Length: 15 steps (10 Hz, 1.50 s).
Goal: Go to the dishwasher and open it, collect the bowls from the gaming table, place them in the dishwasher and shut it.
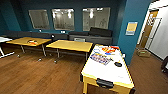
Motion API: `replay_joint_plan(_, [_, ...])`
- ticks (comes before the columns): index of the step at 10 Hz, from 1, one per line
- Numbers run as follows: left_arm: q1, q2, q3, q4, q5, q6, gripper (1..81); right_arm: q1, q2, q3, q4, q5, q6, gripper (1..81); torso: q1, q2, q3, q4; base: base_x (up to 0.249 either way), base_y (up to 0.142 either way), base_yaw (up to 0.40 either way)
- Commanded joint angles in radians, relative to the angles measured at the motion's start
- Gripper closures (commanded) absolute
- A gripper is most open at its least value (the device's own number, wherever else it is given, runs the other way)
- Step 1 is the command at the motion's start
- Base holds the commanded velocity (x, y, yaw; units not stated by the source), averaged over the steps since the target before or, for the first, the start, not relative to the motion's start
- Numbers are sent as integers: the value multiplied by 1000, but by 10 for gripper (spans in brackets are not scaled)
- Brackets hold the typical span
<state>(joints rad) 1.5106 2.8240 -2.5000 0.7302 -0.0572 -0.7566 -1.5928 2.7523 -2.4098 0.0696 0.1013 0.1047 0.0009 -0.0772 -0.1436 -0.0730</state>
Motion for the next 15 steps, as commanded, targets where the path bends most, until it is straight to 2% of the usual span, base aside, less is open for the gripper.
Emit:
replay_joint_plan(1, [-45,21,-66,-6,28,3,811,29,-12,-6,-8,-58,-2,811,0,0,0,0,0,0,345])
replay_joint_plan(3, [-45,55,-140,-6,27,3,811,27,-7,5,-7,-54,0,811,0,0,0,0,0,0,345])
replay_joint_plan(6, [-45,55,-152,-15,25,0,811,32,-6,-8,-7,-54,-2,811,0,0,0,0,0,0,122])
replay_joint_plan(8, [-42,52,-151,-23,-13,0,811,32,-9,-14,-4,-54,0,811,0,0,0,0,0,0,-335])
replay_joint_plan(15, [-33,66,-154,-11,-13,6,811,26,-7,-14,3,-55,1,811,0,0,0,0,0,0,-399])
